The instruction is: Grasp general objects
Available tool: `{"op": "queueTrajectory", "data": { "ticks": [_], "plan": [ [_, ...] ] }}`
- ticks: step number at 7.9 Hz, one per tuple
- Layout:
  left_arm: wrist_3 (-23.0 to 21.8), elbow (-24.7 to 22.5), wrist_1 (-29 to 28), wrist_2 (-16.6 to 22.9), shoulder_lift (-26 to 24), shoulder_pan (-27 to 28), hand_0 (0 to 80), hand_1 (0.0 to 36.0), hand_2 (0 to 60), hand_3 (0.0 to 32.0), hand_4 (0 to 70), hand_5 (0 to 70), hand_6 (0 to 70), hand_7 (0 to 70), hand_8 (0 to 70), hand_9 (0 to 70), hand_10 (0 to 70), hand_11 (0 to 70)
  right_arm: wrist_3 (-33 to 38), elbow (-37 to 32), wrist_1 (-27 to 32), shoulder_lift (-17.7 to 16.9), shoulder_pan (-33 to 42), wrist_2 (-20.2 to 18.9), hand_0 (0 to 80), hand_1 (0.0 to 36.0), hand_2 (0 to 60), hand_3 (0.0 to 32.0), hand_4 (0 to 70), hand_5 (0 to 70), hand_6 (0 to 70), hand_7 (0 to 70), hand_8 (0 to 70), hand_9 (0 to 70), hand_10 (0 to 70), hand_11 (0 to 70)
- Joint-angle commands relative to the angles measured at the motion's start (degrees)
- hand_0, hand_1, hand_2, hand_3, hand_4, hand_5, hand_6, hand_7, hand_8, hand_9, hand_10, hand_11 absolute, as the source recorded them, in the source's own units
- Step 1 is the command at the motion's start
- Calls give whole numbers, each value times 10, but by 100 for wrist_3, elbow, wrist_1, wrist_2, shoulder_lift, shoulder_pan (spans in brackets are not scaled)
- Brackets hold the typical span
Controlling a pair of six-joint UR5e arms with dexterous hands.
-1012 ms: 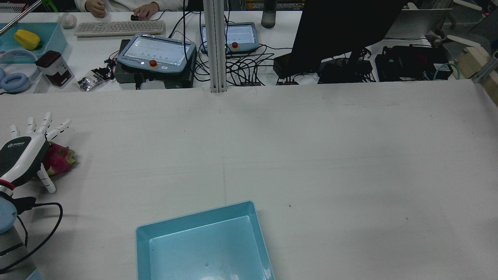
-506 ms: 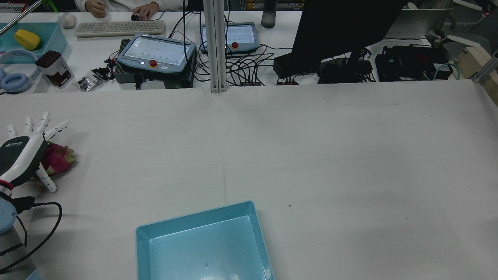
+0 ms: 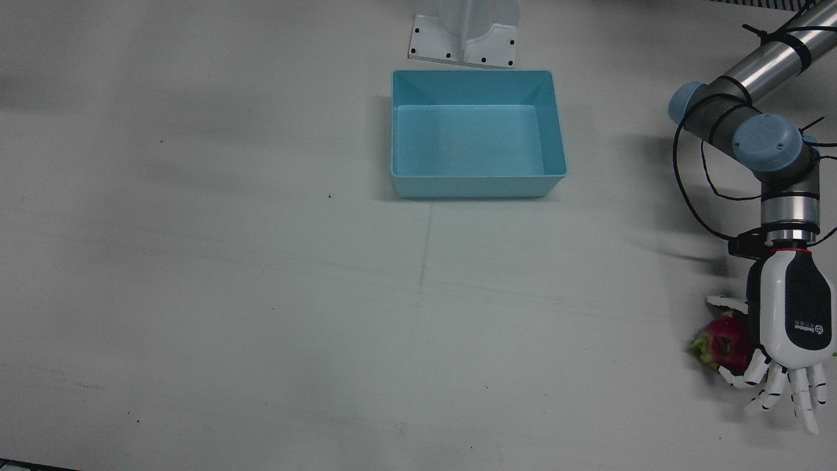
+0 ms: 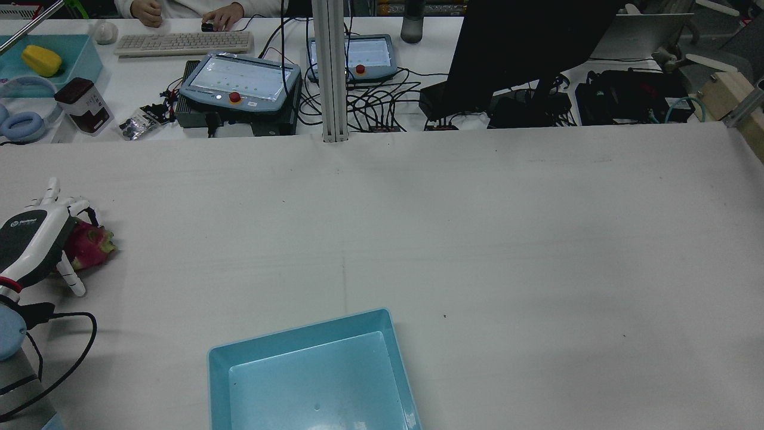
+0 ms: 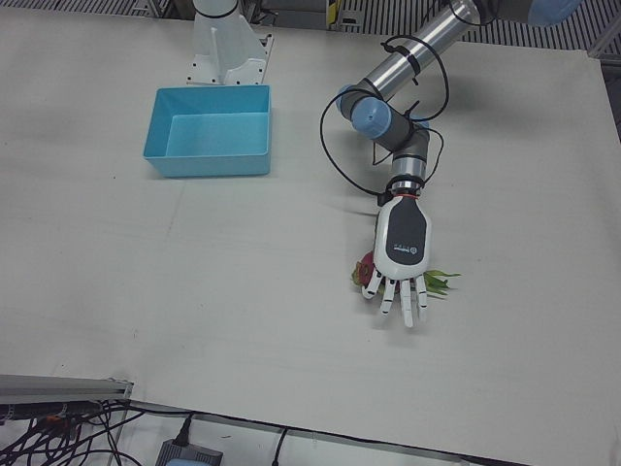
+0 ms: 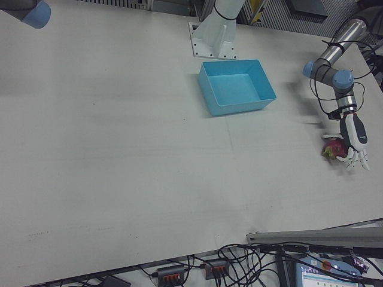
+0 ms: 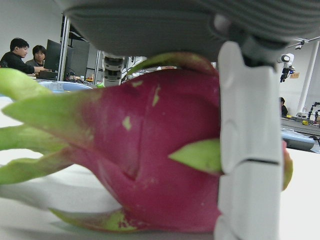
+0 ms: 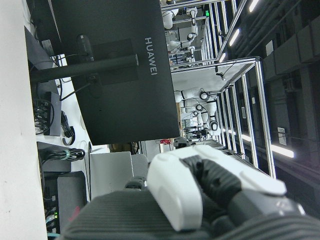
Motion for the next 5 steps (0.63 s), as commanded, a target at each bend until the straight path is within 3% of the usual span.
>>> {"op": "queueTrajectory", "data": {
  "ticks": [1,3,5],
  "plan": [
    [90,26,-17,6,-5,6,603,256,150,0,110,700,156,118,21,9,59,111,0,0,-5,-2,0,0,0,0,0,0,0,0,0,0,0,0,0,0],
    [151,52,-26,6,-14,6,609,262,168,0,121,700,167,126,23,18,71,128,0,0,-5,-2,0,0,0,0,0,0,0,0,0,0,0,0,0,0],
    [248,43,-44,6,-5,6,605,302,353,0,134,700,199,227,55,71,102,174,0,0,-5,6,0,0,0,0,0,0,0,0,0,0,0,0,0,0]
  ]
}}
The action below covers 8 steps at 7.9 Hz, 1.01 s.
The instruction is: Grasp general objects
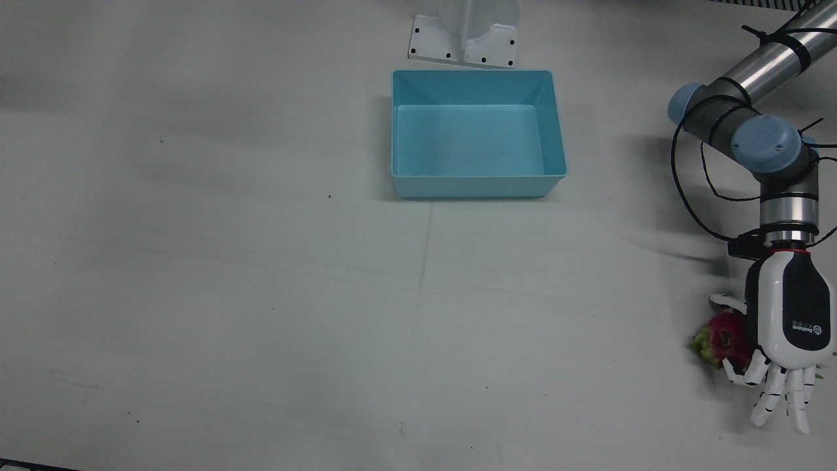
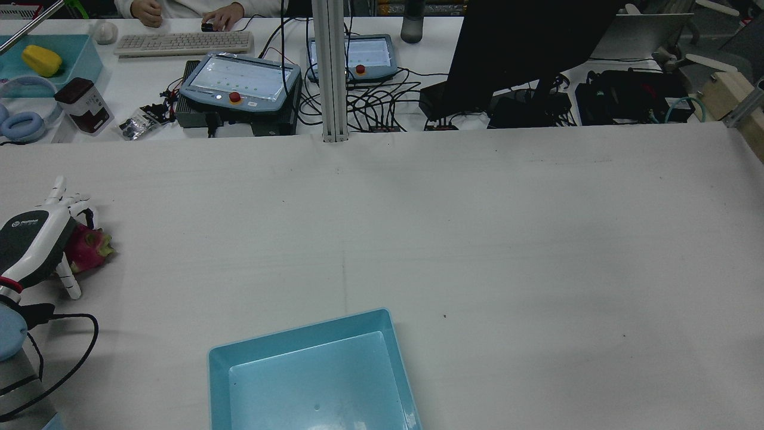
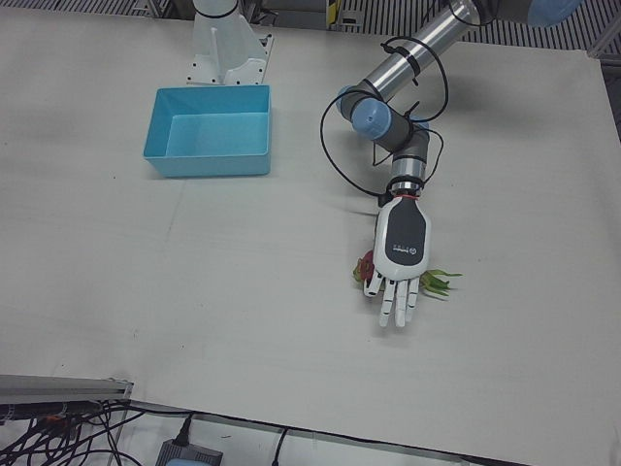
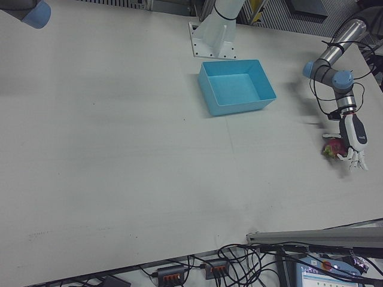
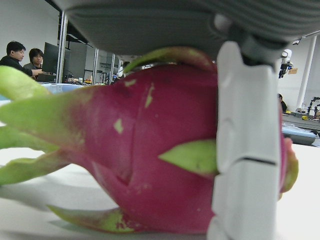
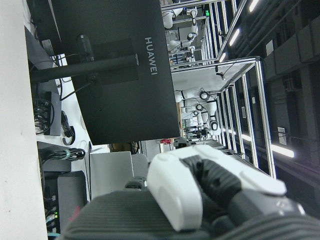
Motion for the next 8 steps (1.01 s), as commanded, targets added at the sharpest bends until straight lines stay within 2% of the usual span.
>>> {"op": "queueTrajectory", "data": {
  "ticks": [1,2,3,4,5,6,7,8],
  "plan": [
    [90,11,-23,0,6,0,603,304,383,0,136,700,214,273,73,88,111,187,0,0,0,6,0,0,0,0,0,0,0,0,0,0,0,0,0,0],
    [168,20,-32,-9,6,53,596,272,272,0,131,700,226,325,84,102,121,199,0,0,0,6,0,0,0,0,0,0,0,0,0,0,0,0,0,0],
    [256,29,-49,-18,6,62,595,233,130,0,119,700,263,459,119,155,148,242,0,0,0,-3,0,0,0,0,0,0,0,0,0,0,0,0,0,0],
    [309,29,-49,-18,6,71,584,212,137,0,165,700,382,698,231,328,228,350,0,0,0,-3,0,0,0,0,0,0,0,0,0,0,0,0,0,0],
    [336,20,-58,-26,6,62,577,197,151,0,210,700,436,700,300,409,276,414,0,0,0,-3,0,0,0,0,0,0,0,0,0,0,0,0,0,0],
    [345,20,-58,-18,6,62,558,170,208,0,302,700,560,700,434,532,389,556,0,0,0,6,0,0,0,0,0,0,0,0,0,0,0,0,0,0],
    [371,-6,-41,-18,6,62,540,154,257,0,338,700,633,700,491,593,467,663,0,0,0,-3,0,0,0,0,0,0,0,0,0,0,0,0,0,0],
    [362,-93,3,-18,6,36,527,143,281,0,353,700,658,700,508,623,514,700,0,0,0,6,0,0,0,0,0,0,0,0,0,0,0,0,0,0]
  ]
}}
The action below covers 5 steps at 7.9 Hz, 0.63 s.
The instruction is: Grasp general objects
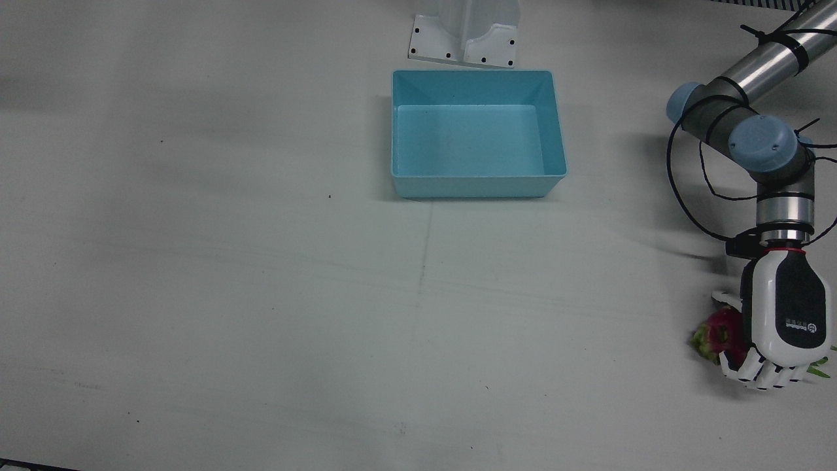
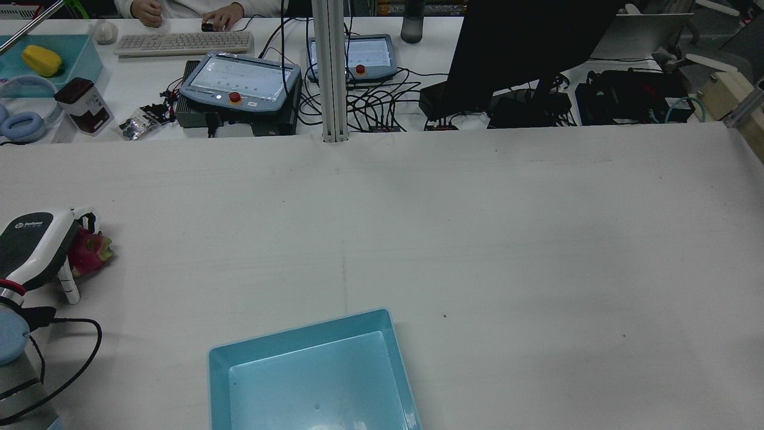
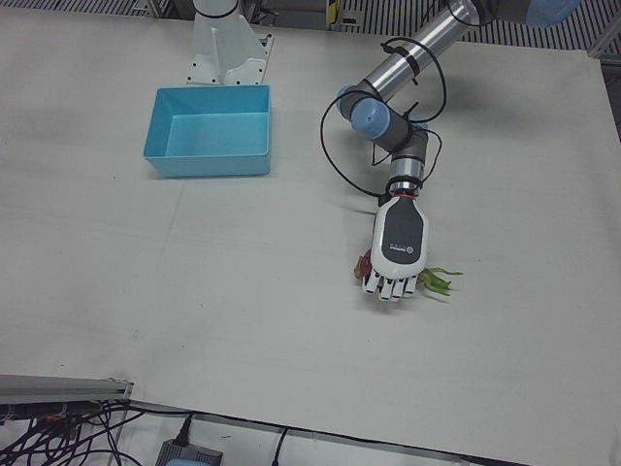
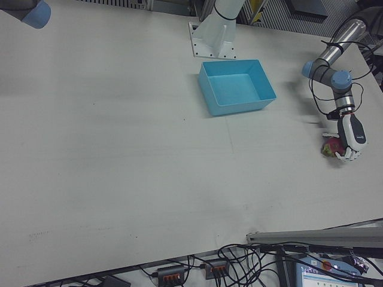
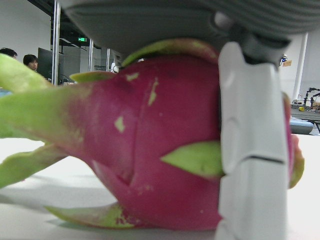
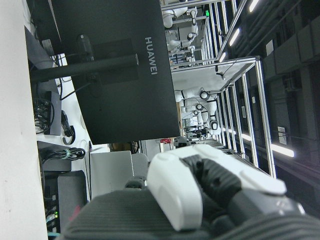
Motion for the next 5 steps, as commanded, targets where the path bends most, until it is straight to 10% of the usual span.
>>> {"op": "queueTrajectory", "data": {
  "ticks": [1,3,5],
  "plan": [
    [-25,-402,140,1,0,-96,512,118,277,0,379,700,700,700,541,661,575,700,0,0,9,-3,0,0,0,0,0,0,0,0,0,0,0,0,0,0],
    [-217,-1010,377,45,26,-350,462,23,282,0,460,700,700,700,690,700,700,700,0,0,0,-3,0,0,0,0,0,0,0,0,0,0,0,0,0,0],
    [-997,-1492,737,220,26,-676,464,27,250,0,436,700,700,700,636,700,689,700,0,0,9,-3,0,0,0,0,0,0,0,0,0,0,0,0,0,0]
  ]
}}
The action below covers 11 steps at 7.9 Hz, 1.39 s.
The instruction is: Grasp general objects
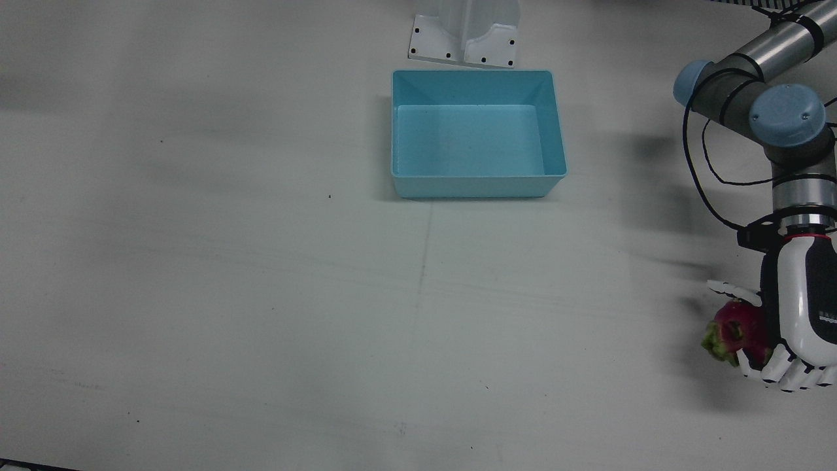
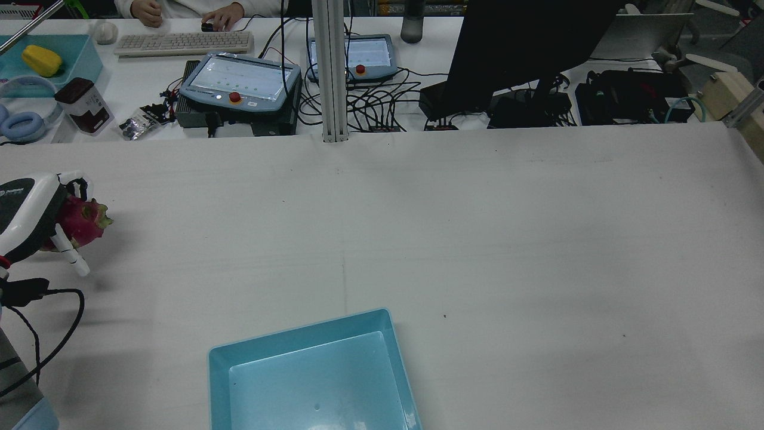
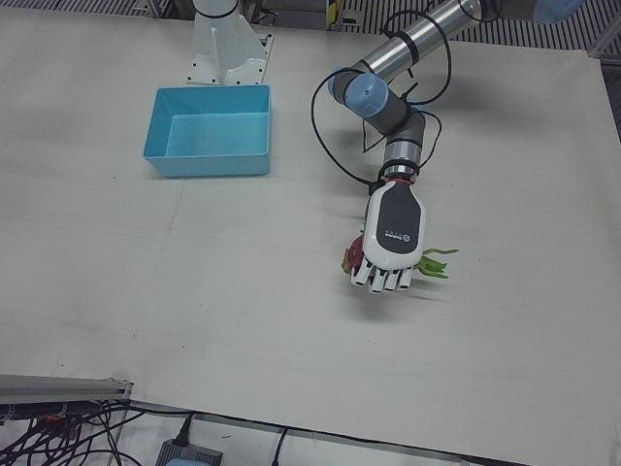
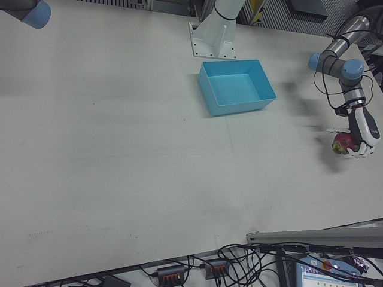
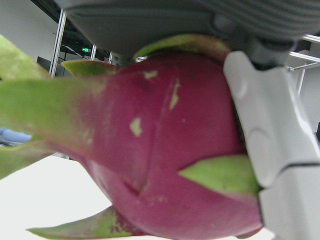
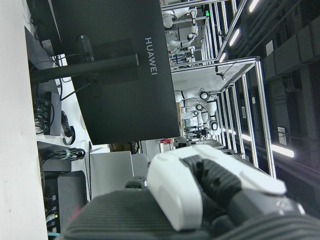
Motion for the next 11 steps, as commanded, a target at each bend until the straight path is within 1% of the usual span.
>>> {"op": "queueTrajectory", "data": {
  "ticks": [1,2,3,4,5,6,7,8,9,10,11],
  "plan": [
    [-1015,-572,358,696,-22,-562,465,41,251,0,405,700,693,700,590,697,646,700,0,0,-4,8,0,0,0,0,0,0,0,0,0,0,0,0,0,0],
    [-1323,-590,323,1345,-101,-861,464,46,250,0,388,700,659,700,569,684,624,700,0,0,-4,0,0,0,0,0,0,0,0,0,0,0,0,0,0,0],
    [-1587,-625,227,1917,-450,-1281,463,47,259,0,381,700,645,700,559,682,630,700,0,0,-4,0,0,0,0,0,0,0,0,0,0,0,0,0,0,0],
    [-1938,-625,-95,2541,-601,-1599,459,47,270,0,377,700,632,700,548,680,638,700,0,0,-4,0,0,0,0,0,0,0,0,0,0,0,0,0,0,0],
    [-2289,-634,-621,3104,-733,-1759,452,36,275,0,378,700,631,700,554,683,656,700,0,0,5,0,0,0,0,0,0,0,0,0,0,0,0,0,0,0],
    [-2850,-634,-1157,3475,-795,-1812,445,25,265,0,383,700,643,700,567,690,663,700,0,0,-4,0,0,0,0,0,0,0,0,0,0,0,0,0,0,0],
    [-3325,-704,-1510,3583,-805,-1856,430,0,223,0,411,700,684,700,592,700,679,700,0,0,-4,0,0,0,0,0,0,0,0,0,0,0,0,0,0,0],
    [-3591,-948,-1627,3671,-753,-1866,454,25,283,0,453,700,700,700,596,700,700,700,0,0,-4,0,0,0,0,0,0,0,0,0,0,0,0,0,0,0],
    [-3898,-1107,-1750,3733,-743,-1814,460,47,337,0,454,700,700,700,602,700,700,700,0,0,-4,0,0,0,0,0,0,0,0,0,0,0,0,0,0,0],
    [-4049,-1335,-1777,3733,-735,-1709,465,51,319,0,446,700,700,700,601,700,700,700,0,0,5,8,0,0,0,0,0,0,0,0,0,0,0,0,0,0],
    [-4207,-1494,-1830,3733,-717,-1333,470,58,307,0,447,700,700,700,592,700,700,700,0,0,5,0,0,0,0,0,0,0,0,0,0,0,0,0,0,0]
  ]
}}
